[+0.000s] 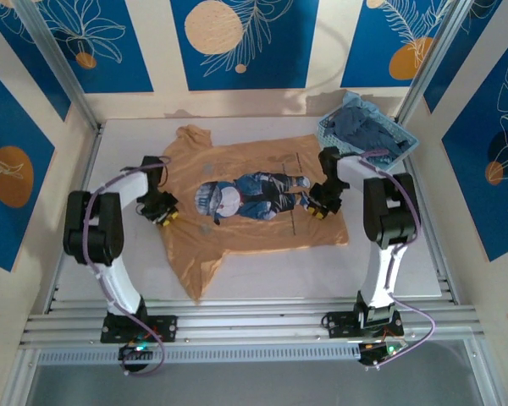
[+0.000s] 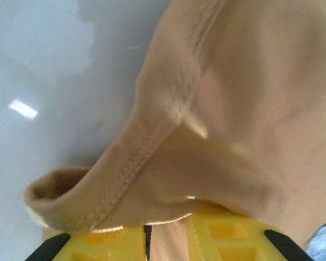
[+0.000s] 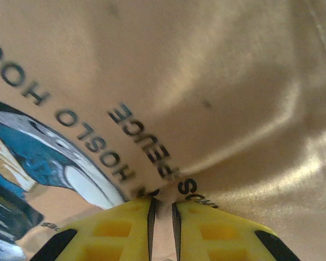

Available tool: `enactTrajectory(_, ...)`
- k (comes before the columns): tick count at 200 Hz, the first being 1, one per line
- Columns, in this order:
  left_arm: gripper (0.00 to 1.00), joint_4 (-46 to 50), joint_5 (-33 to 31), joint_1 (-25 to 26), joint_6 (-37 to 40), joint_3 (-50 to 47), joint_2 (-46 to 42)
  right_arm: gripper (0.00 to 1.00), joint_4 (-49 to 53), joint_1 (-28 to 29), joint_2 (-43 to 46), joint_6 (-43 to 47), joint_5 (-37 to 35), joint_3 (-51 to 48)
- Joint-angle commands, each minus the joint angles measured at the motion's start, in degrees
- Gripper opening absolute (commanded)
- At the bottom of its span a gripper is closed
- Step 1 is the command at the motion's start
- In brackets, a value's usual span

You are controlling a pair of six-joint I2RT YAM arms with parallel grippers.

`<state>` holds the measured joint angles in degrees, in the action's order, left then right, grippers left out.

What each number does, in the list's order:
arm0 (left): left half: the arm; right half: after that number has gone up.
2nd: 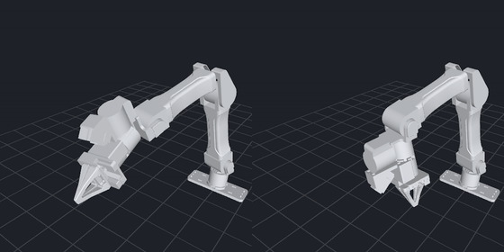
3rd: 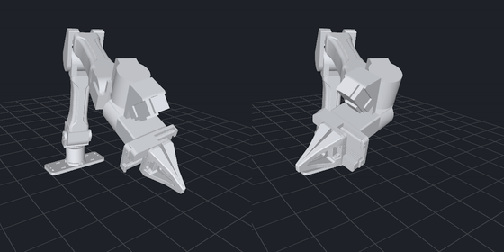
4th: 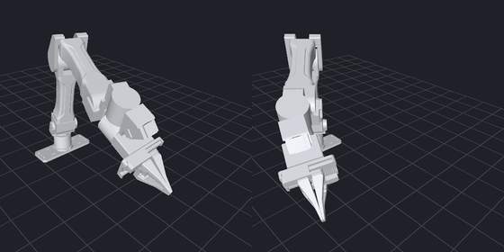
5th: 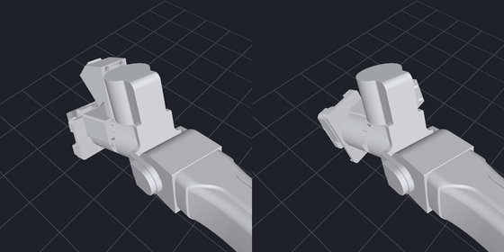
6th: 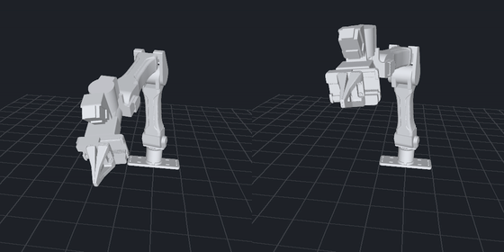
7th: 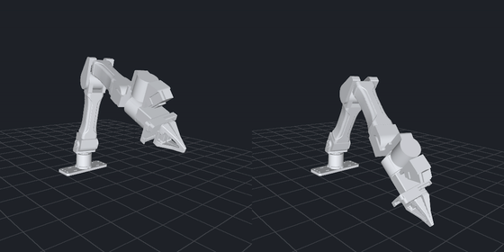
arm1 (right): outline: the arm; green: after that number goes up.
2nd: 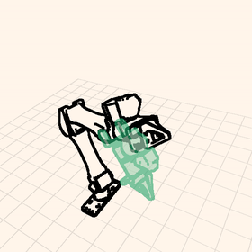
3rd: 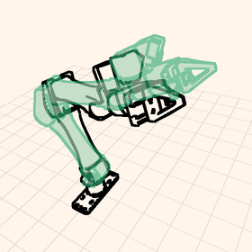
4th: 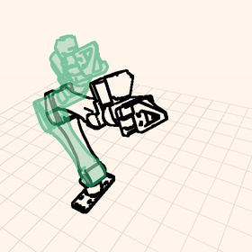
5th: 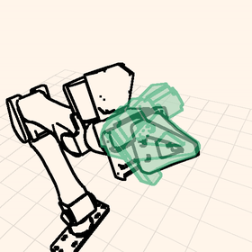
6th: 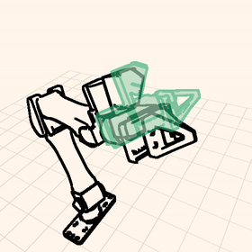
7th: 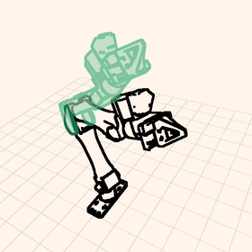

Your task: Fold and stack the t-shirts

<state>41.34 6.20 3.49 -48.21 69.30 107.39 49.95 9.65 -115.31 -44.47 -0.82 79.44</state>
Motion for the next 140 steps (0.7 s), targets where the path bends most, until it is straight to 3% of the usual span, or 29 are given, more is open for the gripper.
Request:
enactTrajectory(1, 0.24, 0.1, 1.9, -1.5, 6.1, 7.4, 6.9, 0.21, 4.2, 0.4, -6.6, -0.2, 0.9, 6.8)
enactTrajectory(37, 0.27, 5.2, -1.8, -2.2, 11.1, 22.1, 13.5, 0.22, 7.1, 0.3, -12.7, 2.0, 0.6, 19.5)
enactTrajectory(58, 0.48, 7.1, -6.7, -1.5, 12.9, 23.8, 9.1, 0.25, 9.0, 1.0, -12.7, 4.3, -0.7, 25.0)
enactTrajectory(80, 0.50, 7.3, -7.3, 0.8, 13.8, 16.7, -1.1, 0.30, 8.5, 1.6, -7.6, 4.6, -1.4, 23.6)
enactTrajectory(113, 0.51, 4.2, 1.8, 8.4, 13.3, -0.9, -13.5, 0.40, 5.4, 3.6, 3.3, 3.9, 0.6, 14.6)
enactTrajectory(140, 0.51, -3.9, 7.5, 13.1, 13.0, -11.5, -16.4, 0.44, 0.8, 5.3, 11.7, 3.7, 7.1, 5.7)
